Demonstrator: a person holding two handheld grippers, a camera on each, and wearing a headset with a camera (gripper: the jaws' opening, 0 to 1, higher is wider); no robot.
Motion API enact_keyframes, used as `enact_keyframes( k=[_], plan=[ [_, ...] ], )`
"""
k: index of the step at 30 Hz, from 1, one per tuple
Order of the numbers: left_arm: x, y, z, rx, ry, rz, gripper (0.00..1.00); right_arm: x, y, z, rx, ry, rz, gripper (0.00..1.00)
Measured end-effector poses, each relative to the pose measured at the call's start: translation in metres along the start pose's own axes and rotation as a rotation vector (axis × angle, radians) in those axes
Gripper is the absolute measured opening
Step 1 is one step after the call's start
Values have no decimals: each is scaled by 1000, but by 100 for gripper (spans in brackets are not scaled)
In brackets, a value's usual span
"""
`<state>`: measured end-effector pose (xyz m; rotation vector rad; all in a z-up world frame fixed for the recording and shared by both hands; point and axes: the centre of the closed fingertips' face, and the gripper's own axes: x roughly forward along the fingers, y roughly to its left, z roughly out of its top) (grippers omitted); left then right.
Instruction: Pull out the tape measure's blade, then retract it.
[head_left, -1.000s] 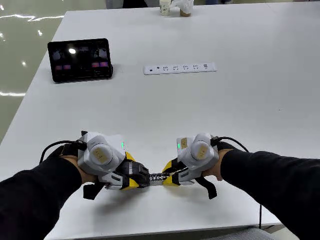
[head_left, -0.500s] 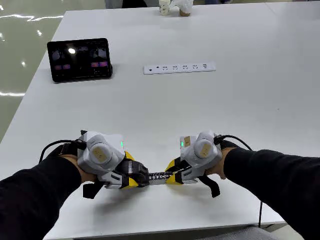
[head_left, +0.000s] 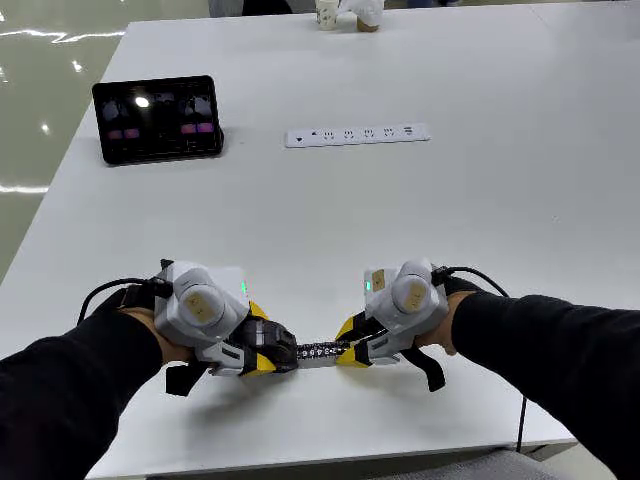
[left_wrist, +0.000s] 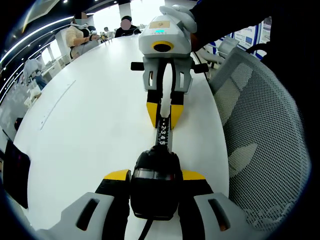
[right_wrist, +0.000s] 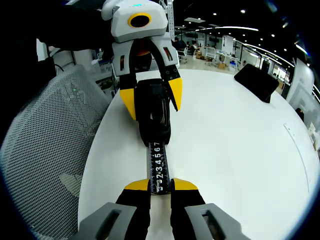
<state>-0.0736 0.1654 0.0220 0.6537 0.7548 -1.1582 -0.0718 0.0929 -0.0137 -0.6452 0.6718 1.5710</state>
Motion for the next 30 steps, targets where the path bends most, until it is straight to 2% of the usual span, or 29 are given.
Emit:
enact_keyframes(
  k=[30],
  plan=[
    [0,1,0,-1,-1,1,31,-9,-1,-9,4,9,-2,12]
  ],
)
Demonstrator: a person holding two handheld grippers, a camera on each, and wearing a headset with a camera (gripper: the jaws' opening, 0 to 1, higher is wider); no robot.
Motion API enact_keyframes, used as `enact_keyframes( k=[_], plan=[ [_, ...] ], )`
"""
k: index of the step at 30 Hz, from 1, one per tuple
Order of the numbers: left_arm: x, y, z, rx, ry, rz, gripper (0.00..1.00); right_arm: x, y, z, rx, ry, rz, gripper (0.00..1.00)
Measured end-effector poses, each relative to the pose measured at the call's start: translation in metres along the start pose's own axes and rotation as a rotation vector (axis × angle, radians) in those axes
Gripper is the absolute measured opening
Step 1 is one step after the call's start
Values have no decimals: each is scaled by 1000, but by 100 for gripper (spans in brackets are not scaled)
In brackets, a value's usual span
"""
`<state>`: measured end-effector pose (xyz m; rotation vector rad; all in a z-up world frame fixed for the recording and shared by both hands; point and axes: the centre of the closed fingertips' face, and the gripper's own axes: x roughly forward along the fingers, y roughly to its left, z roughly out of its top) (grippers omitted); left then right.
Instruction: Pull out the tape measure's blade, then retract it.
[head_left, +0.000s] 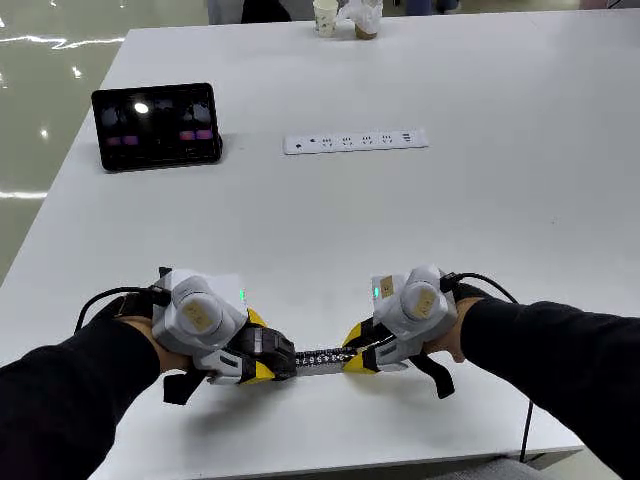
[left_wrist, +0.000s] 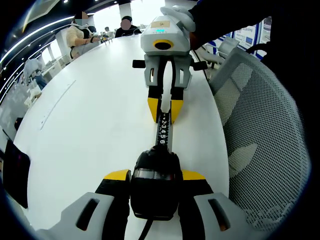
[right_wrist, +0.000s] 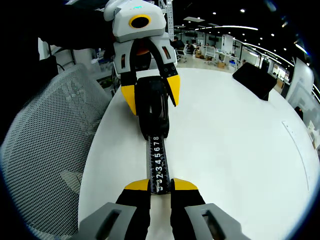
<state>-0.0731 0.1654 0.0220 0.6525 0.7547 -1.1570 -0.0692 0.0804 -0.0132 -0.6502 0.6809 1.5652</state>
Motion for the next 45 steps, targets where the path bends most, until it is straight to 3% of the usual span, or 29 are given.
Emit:
enact_keyframes(
  k=[45],
  plan=[
    [1,0,0,0,-2,5,31,-16,0,-22,14,15,-15,12]
  ],
)
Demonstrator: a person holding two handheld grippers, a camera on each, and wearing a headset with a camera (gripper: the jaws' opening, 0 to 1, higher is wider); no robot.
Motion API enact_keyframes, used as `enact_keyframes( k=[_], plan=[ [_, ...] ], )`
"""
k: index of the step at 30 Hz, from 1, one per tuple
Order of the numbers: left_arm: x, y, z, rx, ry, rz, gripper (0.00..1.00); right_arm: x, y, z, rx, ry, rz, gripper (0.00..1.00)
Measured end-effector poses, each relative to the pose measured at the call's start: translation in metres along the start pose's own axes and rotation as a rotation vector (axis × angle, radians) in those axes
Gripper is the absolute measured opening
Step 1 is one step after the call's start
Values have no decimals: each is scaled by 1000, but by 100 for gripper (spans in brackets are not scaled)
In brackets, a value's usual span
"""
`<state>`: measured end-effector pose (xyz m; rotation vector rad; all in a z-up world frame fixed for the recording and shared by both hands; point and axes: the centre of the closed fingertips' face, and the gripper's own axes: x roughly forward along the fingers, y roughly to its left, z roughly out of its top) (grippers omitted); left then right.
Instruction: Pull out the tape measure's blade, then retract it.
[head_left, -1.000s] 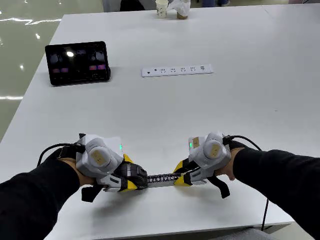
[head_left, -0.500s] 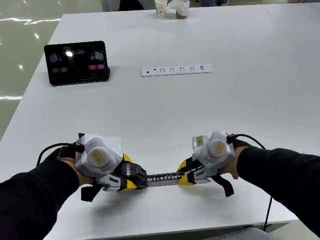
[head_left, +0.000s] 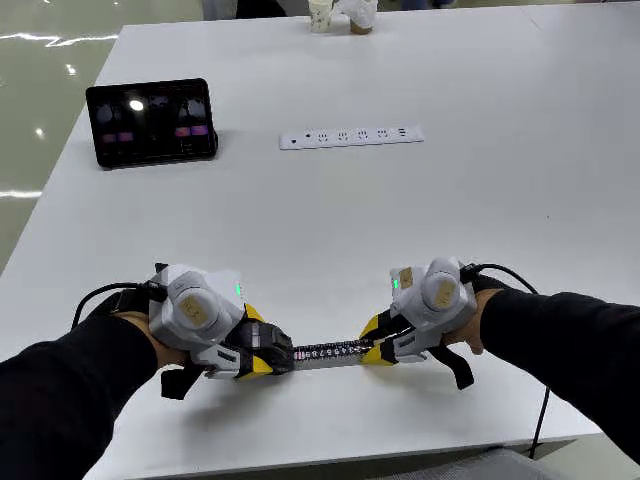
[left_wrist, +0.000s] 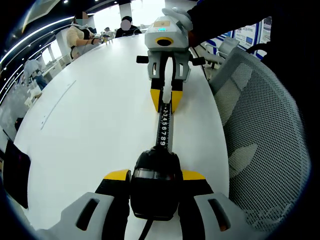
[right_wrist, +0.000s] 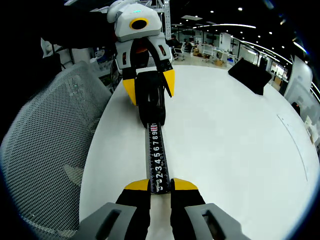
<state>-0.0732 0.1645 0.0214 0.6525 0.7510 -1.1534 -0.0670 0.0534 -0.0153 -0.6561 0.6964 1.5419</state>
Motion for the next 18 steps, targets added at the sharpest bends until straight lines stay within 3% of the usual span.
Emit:
enact_keyframes(
  k=[18],
  plan=[
    [0,0,1,1,-5,-1,31,-9,0,-9,7,7,-5,12]
  ],
)
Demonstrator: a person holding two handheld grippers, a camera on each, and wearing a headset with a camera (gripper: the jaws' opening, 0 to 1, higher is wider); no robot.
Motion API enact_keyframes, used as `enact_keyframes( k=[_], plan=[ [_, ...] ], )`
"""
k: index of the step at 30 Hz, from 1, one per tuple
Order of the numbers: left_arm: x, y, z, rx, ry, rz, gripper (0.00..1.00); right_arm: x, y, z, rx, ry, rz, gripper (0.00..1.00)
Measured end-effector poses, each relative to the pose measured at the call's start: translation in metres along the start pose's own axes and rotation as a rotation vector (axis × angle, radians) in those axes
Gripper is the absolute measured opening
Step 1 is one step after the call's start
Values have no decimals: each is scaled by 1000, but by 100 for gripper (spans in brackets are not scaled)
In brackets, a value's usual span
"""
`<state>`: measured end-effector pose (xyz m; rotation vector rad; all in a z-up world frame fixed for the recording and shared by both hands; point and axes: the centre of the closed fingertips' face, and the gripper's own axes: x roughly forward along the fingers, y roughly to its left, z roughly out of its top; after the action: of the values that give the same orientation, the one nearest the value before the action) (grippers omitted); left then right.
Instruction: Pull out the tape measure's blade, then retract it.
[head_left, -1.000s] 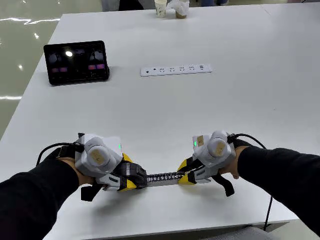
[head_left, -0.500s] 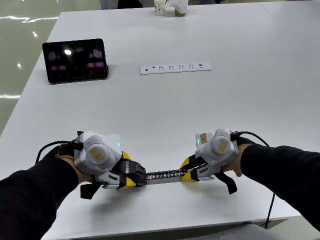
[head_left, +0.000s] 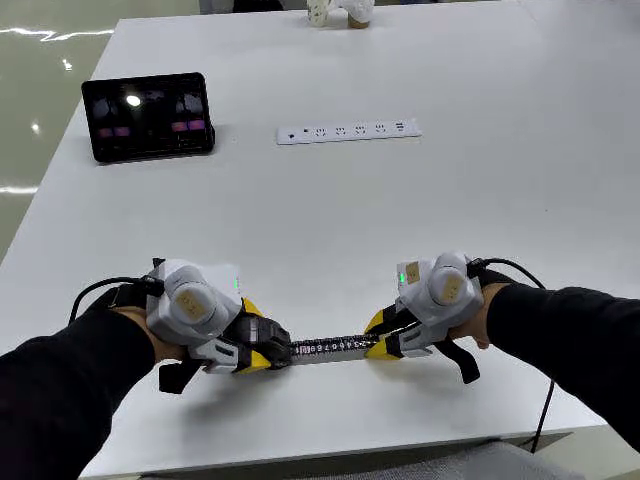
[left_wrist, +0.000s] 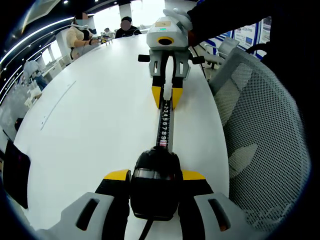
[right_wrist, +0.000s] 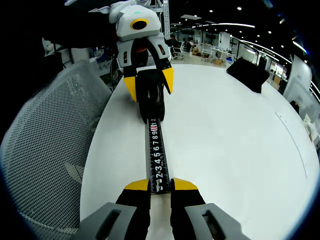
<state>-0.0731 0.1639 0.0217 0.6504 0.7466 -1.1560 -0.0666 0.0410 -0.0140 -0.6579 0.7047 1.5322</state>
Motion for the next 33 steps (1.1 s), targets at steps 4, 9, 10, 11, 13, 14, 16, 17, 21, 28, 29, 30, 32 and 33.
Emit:
enact_keyframes(
  k=[4,9,10,11,13,14,16,17,21,28,29,30,32,33],
  plan=[
    [0,0,0,0,1,0,31,-2,-1,-3,2,6,-1,12],
    [0,-1,0,1,1,2,31,-4,-2,-6,2,11,0,12],
    [0,-1,0,1,1,2,31,-4,-2,-7,2,12,0,12],
    [0,-1,0,1,1,2,31,-4,-2,-7,2,13,-1,12],
    [0,-1,0,1,1,2,31,-5,-2,-8,3,14,0,12],
    [0,-1,0,1,1,3,31,-5,-2,-9,3,14,0,12],
    [0,-1,0,1,1,3,31,-5,-2,-8,2,14,-1,12],
    [0,-1,1,1,1,3,31,-5,-2,-8,2,14,-1,12],
    [0,-1,1,-1,-2,3,31,-5,-1,-8,1,13,-1,12],
    [0,-1,1,-1,-2,4,31,-9,-2,-11,7,9,-4,12],
    [0,-1,1,-1,-2,4,31,-10,-2,-12,8,10,-5,12],
    [0,-1,1,-1,-2,3,31,-10,-1,-13,10,10,-5,12],
    [1,-1,1,0,-1,3,31,-12,-1,-14,10,11,-6,12],
    [1,-1,1,0,-1,3,31,-13,-2,-15,10,12,-7,12]
  ],
)
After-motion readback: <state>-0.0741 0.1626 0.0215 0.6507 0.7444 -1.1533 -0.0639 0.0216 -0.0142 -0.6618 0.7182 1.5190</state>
